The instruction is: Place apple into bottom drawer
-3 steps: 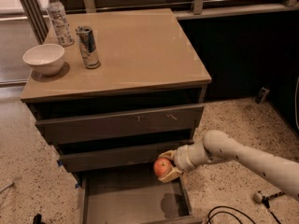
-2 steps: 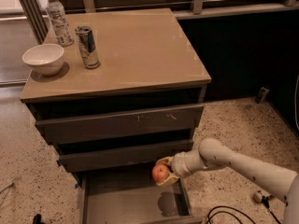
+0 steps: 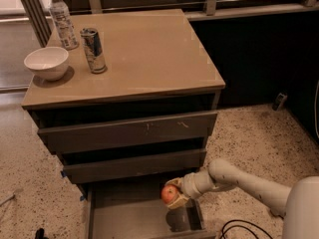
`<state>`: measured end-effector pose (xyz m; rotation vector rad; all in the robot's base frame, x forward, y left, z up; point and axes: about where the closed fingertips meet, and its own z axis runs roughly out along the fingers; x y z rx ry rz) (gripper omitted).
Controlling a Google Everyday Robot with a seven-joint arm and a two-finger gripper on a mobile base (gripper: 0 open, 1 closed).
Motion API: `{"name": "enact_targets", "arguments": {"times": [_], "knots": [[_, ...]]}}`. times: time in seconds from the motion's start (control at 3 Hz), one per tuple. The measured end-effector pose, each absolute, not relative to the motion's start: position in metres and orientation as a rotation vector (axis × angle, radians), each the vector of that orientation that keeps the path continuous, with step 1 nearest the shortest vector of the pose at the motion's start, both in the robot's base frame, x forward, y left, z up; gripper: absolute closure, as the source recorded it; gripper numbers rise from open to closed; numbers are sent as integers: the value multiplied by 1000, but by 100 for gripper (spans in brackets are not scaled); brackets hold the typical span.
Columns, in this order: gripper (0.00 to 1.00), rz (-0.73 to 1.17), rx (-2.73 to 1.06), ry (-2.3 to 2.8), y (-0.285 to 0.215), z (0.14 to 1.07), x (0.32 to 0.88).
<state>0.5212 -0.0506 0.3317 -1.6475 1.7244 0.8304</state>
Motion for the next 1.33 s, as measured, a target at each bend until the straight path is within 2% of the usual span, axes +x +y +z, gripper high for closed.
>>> {"name": "enact_targets", "arguments": {"times": [0.67, 1.33], "knots": [[100, 829, -1627, 1638, -34, 252, 521], [100, 846, -1606, 1629, -35, 227, 520]]}}
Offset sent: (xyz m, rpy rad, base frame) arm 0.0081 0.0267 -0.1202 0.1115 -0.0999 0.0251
